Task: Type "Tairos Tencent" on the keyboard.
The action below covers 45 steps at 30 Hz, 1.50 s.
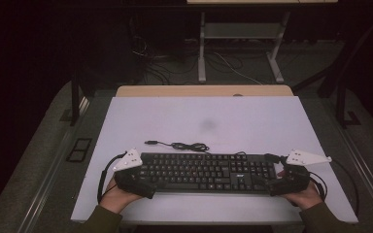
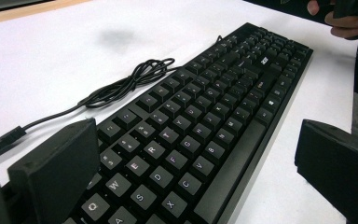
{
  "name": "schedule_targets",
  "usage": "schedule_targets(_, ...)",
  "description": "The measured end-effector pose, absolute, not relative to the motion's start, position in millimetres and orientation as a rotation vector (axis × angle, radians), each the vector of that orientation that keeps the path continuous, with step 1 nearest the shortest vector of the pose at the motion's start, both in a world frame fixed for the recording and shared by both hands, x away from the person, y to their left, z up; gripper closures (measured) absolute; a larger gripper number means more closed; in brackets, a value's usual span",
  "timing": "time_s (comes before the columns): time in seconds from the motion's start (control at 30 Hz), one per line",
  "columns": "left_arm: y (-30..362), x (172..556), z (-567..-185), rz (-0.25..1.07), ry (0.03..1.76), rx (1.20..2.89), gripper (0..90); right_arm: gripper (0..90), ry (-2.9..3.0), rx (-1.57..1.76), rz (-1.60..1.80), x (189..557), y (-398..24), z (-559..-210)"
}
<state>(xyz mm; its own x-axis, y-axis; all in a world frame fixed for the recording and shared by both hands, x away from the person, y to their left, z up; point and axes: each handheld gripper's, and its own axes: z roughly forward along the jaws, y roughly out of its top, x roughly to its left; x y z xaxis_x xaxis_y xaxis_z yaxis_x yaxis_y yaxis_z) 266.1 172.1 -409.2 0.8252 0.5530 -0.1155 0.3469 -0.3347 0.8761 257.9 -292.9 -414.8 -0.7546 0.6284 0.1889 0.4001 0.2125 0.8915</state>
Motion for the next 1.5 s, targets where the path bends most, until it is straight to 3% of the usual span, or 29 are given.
schedule_targets(1.1,173,266,-411,0.248,0.67,1.976,0.0,2.5,2.274,0.987,1.608,264,-283,-411)
schedule_targets(1.5,173,266,-411,0.247,0.673,1.973,0.0,8.5,2.317,0.991,1.611,272,-264,-406)
